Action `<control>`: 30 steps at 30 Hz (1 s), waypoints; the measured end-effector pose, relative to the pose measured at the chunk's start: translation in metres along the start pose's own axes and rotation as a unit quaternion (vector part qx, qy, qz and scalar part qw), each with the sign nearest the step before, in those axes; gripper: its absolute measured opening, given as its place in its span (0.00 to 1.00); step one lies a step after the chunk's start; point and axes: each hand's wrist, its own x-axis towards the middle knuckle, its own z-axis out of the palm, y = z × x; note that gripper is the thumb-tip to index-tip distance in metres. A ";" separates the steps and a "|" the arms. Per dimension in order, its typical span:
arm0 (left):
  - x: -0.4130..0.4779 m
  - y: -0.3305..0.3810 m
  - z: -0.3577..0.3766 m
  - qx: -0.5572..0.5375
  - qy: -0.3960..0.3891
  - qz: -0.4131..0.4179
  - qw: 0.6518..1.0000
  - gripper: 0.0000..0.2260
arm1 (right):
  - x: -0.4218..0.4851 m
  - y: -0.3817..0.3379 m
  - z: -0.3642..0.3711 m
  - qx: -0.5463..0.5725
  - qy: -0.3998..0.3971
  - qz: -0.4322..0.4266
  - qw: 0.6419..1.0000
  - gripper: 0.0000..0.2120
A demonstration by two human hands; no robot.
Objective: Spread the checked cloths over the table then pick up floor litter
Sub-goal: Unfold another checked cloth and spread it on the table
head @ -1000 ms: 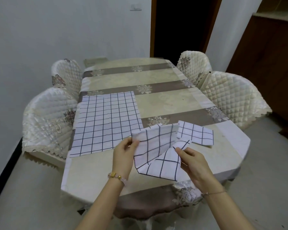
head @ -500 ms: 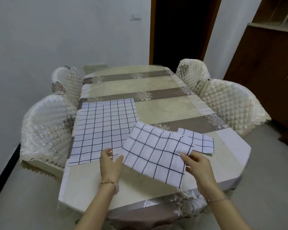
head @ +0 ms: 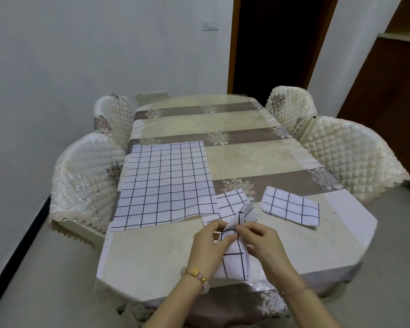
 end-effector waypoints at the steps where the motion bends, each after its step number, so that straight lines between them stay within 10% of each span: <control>1: 0.000 -0.002 -0.002 -0.012 0.007 -0.004 1.000 0.04 | -0.001 0.000 0.000 0.001 -0.009 0.000 1.000 0.07; 17: 0.026 -0.022 -0.072 -0.316 0.204 -0.100 0.921 0.03 | 0.007 -0.005 -0.035 0.077 0.110 0.034 0.990 0.06; 23: 0.041 -0.011 -0.076 -0.305 0.162 -0.067 0.936 0.05 | 0.014 -0.013 -0.044 -0.080 0.233 -0.038 0.968 0.12; 30: 0.059 0.012 -0.085 -0.272 0.038 -0.029 0.961 0.09 | 0.042 -0.063 0.001 -0.208 -0.049 -0.166 0.963 0.19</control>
